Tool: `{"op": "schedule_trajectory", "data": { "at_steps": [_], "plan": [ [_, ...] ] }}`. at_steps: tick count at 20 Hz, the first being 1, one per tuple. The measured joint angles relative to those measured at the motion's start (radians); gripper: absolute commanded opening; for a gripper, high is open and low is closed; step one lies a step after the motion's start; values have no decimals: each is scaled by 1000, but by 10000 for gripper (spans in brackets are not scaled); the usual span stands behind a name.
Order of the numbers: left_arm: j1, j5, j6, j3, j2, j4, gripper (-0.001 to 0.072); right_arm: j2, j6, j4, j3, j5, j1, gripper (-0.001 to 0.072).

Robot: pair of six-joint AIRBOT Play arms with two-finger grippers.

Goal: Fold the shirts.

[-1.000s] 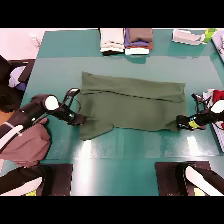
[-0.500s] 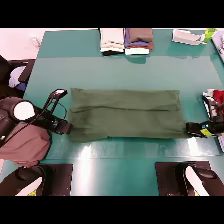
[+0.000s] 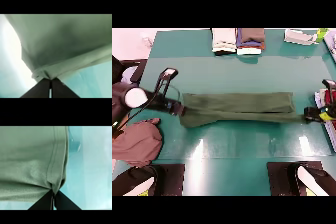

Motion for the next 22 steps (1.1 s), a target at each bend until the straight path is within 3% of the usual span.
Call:
{"op": "schedule_trajectory", "data": {
  "at_steps": [10,11,12,13,14,15,19,20,21,22],
  "plan": [
    [79,273,24,193,-404,34,28,-472,34,97,367,-105,2,21],
    [85,292,24,197,-418,34,95,-504,37,104,396,-106,2,23],
    [89,305,24,202,-427,41,344,-536,40,111,425,-112,2,63],
    [94,313,24,206,-434,45,469,-562,42,109,449,-119,1,260],
    [96,320,18,211,-439,48,466,-583,43,116,471,-123,0,415],
    [95,322,10,217,-442,40,466,-600,43,137,493,-132,0,450],
    [99,267,-11,271,-449,39,464,-626,14,165,554,-143,-6,454],
    [98,238,-12,285,-449,36,357,-627,2,169,562,-135,-13,532],
    [97,212,-14,294,-449,32,173,-628,-6,164,567,-127,-24,594],
    [97,185,-14,301,-451,29,70,-629,-16,161,571,-114,-39,594]
  ]
}}
